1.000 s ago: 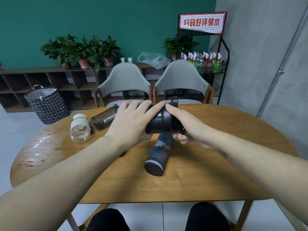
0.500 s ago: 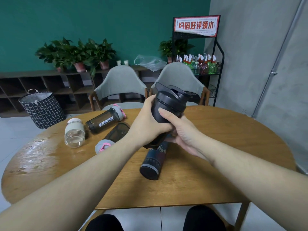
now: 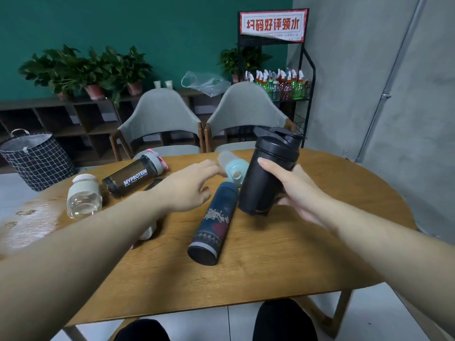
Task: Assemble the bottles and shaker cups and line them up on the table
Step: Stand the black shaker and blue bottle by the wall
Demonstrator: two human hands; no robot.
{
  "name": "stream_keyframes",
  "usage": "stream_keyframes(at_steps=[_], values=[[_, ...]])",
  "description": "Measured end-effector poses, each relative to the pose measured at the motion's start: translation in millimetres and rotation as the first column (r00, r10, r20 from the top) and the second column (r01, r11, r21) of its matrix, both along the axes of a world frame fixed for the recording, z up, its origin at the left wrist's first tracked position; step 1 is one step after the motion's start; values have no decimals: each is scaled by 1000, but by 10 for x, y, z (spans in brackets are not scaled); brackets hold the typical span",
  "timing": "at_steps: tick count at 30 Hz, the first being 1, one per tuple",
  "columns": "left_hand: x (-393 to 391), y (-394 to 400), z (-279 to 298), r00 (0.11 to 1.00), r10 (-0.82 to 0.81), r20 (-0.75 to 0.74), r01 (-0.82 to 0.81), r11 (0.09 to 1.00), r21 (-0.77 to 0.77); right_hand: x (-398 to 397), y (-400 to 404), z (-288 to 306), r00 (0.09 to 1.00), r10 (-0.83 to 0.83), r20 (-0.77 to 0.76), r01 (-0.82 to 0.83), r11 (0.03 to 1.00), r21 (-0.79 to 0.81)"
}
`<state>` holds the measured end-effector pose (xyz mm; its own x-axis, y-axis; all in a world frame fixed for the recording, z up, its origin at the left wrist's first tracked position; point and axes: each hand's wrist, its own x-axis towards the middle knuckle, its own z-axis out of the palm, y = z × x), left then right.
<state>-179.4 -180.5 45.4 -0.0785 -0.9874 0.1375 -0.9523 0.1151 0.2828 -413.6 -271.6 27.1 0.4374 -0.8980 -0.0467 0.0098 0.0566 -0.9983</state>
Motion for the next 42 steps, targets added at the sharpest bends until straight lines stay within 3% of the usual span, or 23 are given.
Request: stream_keyframes(at_steps=[2,5,7,11,15,18,23,32,37,42], values=[[2,-60,-77,995,74,66,-80,994,81,-84,-73,-71,999,-11,-47,10,1000,-24],[-32,-202,-208,966,252,-50,-241,957,161,-169,-165,-197,992,-25,-120,16,997,-74],[-58,-338,-299,944,330,-28,-314,919,238,-199,-217,-270,988,-37,-150,23,995,-92],[-179,-561,-426,826,552,-116,-427,747,510,-239,-291,-382,974,-42,-223,3,985,-172],[-259,-688,-587,813,582,-22,-462,667,585,-296,-326,-445,962,-10,-273,-46,979,-198],[-255,-730,-647,814,580,21,-491,668,560,-347,-353,-459,959,3,-284,-64,977,-206],[-274,-683,-540,797,601,-54,-482,687,544,-435,-431,-463,957,-21,-288,-38,979,-199],[-802,-774,29,815,345,-466,-275,938,212,-713,-689,-376,962,-130,-239,74,971,-228],[-1190,-1240,137,786,197,-586,-220,975,33,-928,-953,-316,960,-194,-203,145,961,-234],[-1508,-1824,17,695,99,-713,-209,975,-69,-1158,-1357,-297,937,-272,-218,217,945,-246]])
